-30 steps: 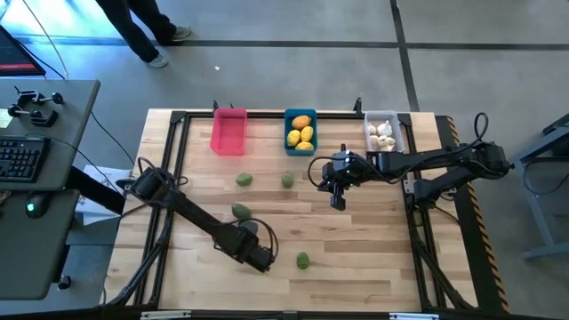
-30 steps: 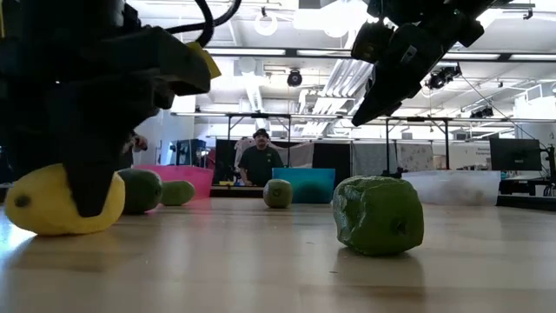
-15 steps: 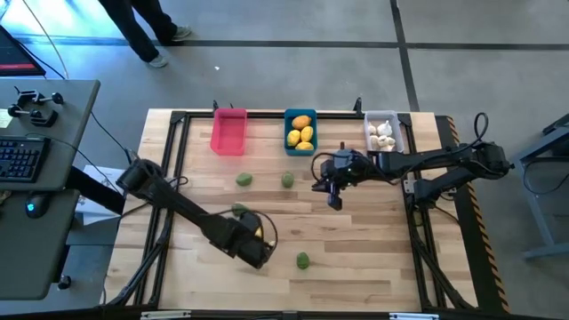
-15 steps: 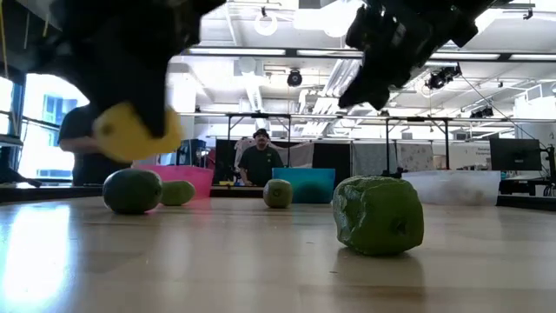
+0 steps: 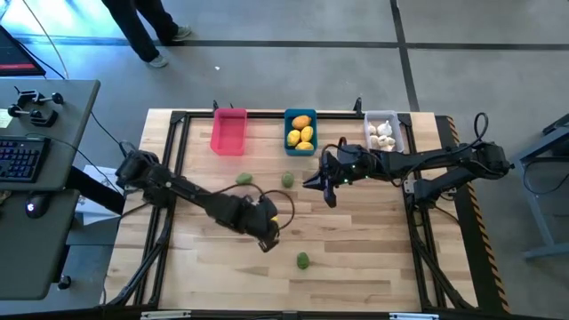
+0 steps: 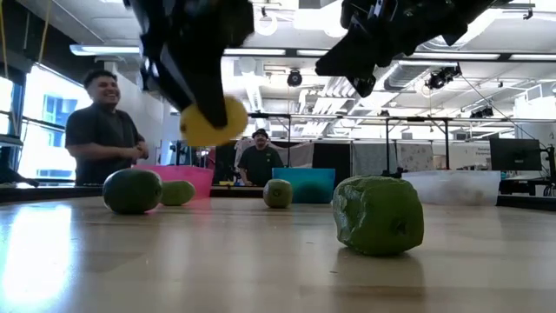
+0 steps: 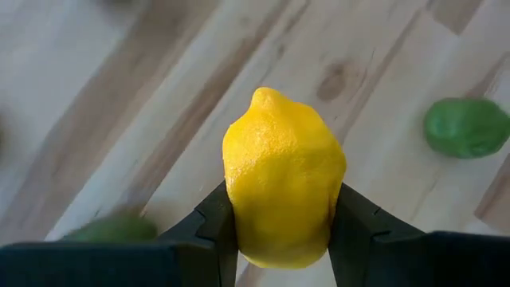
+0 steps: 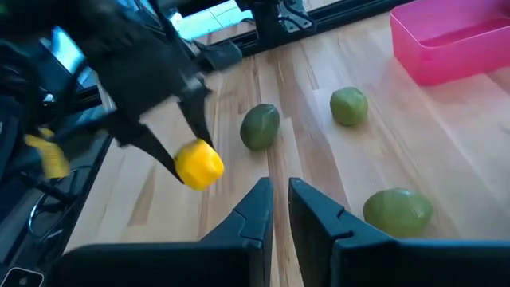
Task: Sort produce into baskets
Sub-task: Put the lemon into the blue bin
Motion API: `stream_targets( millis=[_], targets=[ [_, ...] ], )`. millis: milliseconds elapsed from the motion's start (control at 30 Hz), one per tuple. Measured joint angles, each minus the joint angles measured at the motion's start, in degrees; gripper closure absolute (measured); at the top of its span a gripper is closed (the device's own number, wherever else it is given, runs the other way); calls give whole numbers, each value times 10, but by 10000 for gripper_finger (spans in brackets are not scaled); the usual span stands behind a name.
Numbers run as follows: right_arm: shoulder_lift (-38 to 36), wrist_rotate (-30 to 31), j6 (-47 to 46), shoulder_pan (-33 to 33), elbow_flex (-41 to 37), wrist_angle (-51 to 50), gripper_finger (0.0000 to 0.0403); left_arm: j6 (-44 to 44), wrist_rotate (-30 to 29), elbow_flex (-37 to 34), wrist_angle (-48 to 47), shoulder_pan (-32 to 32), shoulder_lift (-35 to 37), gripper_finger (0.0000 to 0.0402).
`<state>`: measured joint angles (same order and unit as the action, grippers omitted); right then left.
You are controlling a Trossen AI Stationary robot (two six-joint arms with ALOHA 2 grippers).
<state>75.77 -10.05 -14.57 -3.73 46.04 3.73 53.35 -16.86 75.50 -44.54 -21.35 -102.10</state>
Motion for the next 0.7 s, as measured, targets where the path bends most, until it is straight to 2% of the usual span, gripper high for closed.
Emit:
stream_targets(
  millis=[133, 400, 600, 700],
  targets=[
    [0, 6, -8, 0, 0, 0, 370, -67, 52, -60, 87, 30, 16, 286],
    [0, 39, -28, 0, 0, 3, 370, -142, 81, -194, 212, 87, 112, 286],
    [0, 41, -36, 0, 0, 16, 370, -183, 122, -285, 311, 138, 181, 286],
    [0, 65, -51, 0, 0, 24, 368, -203, 142, -322, 360, 165, 216, 286]
  ],
)
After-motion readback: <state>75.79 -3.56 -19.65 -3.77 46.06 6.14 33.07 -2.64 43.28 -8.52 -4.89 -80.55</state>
